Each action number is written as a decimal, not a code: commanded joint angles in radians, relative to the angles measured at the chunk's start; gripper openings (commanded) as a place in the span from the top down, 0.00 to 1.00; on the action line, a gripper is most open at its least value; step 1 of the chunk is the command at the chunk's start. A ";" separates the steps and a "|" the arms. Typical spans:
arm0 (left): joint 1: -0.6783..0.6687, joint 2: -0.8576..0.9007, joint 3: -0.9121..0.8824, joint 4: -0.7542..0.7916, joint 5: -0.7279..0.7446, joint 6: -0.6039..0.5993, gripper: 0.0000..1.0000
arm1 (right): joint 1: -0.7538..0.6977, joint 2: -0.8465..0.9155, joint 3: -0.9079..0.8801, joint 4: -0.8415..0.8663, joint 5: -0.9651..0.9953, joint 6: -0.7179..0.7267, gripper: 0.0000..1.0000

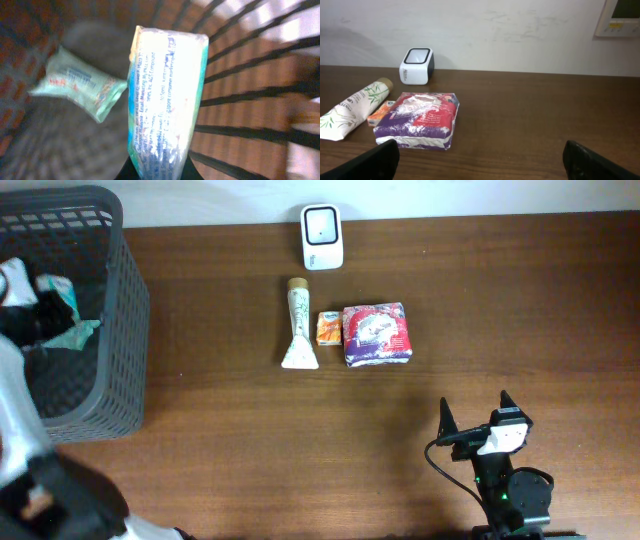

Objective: Scan the item barcode
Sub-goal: 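Reach the left gripper into the basket and grasp the green-white tissue pack, then place the green-white pack between the tube and the Kleenex pack, then reach the left gripper into the basket and grasp the green wipes pack, then place the green wipes pack left of the tube and withdraw the left gripper, then reach the right gripper to the red floral tissue pack and grasp it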

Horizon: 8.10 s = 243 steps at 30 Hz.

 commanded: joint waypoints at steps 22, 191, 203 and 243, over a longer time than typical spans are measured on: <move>-0.715 -0.181 -0.024 -0.244 0.062 -0.275 1.00 | -0.005 -0.006 -0.008 -0.003 0.001 0.008 0.01; -0.563 0.152 0.499 -0.807 -0.514 -0.157 0.85 | -0.005 -0.006 -0.008 -0.003 0.002 0.008 0.01; -0.412 0.152 0.499 -0.739 -0.536 -0.163 0.83 | -0.005 -0.006 -0.008 -0.003 0.001 0.008 0.01; -0.561 -0.186 0.327 -0.652 -0.238 -0.151 0.01 | -0.005 -0.006 -0.008 0.116 -0.130 0.088 0.01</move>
